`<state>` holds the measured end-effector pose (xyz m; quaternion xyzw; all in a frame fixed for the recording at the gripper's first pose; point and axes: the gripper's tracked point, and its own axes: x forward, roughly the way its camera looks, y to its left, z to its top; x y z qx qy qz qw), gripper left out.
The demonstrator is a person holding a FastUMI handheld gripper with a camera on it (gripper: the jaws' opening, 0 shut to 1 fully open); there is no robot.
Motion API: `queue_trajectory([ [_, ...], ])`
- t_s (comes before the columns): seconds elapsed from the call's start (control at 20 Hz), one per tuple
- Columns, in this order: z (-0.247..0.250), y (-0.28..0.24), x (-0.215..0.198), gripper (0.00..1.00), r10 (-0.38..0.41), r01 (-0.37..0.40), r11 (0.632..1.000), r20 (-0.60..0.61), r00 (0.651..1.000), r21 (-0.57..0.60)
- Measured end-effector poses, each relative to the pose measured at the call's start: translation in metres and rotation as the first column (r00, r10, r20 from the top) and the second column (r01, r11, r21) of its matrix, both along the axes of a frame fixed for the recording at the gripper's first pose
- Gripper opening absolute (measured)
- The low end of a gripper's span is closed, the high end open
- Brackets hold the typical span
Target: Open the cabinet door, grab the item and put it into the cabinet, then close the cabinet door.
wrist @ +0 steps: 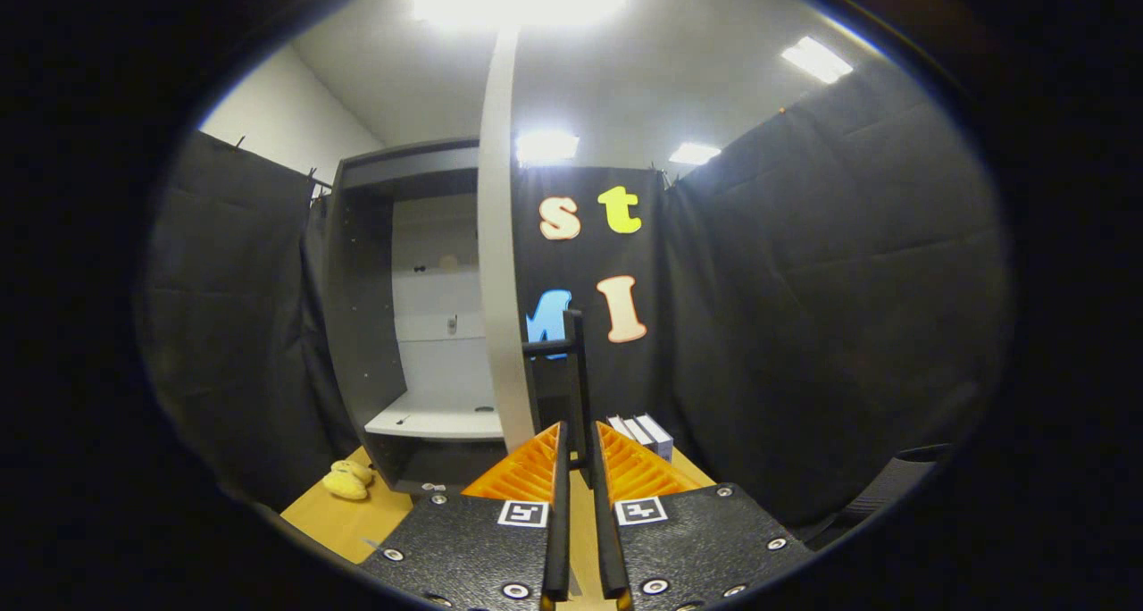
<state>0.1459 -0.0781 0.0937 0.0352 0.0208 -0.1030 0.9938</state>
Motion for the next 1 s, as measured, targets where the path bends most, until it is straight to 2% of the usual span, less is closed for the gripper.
queue_trajectory([
  [0.2, 0.025, 0.022, -0.014, 0.13, 0.009, -0.008, 1.000, 0.161, 0.987, -0.011],
  [0.4, 0.008, 0.056, -0.011, 0.29, 0.030, -0.031, 1.000, 0.199, 0.979, 0.003],
  [0.55, -0.022, 0.097, 0.004, 0.39, 0.103, -0.111, 0.993, 0.175, 0.979, 0.041],
  [0.6, -0.034, 0.106, 0.010, 0.49, 0.117, -0.123, 0.992, 0.156, 0.981, 0.026],
  [0.75, -0.068, 0.142, 0.024, 0.61, 0.181, -0.177, 0.983, 0.087, 0.980, -0.052],
  [0.9, -0.108, 0.192, 0.035, 0.87, 0.256, -0.253, 0.965, 0.051, 0.965, -0.064],
  [1.0, -0.135, 0.223, 0.038, 0.93, 0.294, -0.292, 0.954, 0.031, 0.955, -0.060],
])
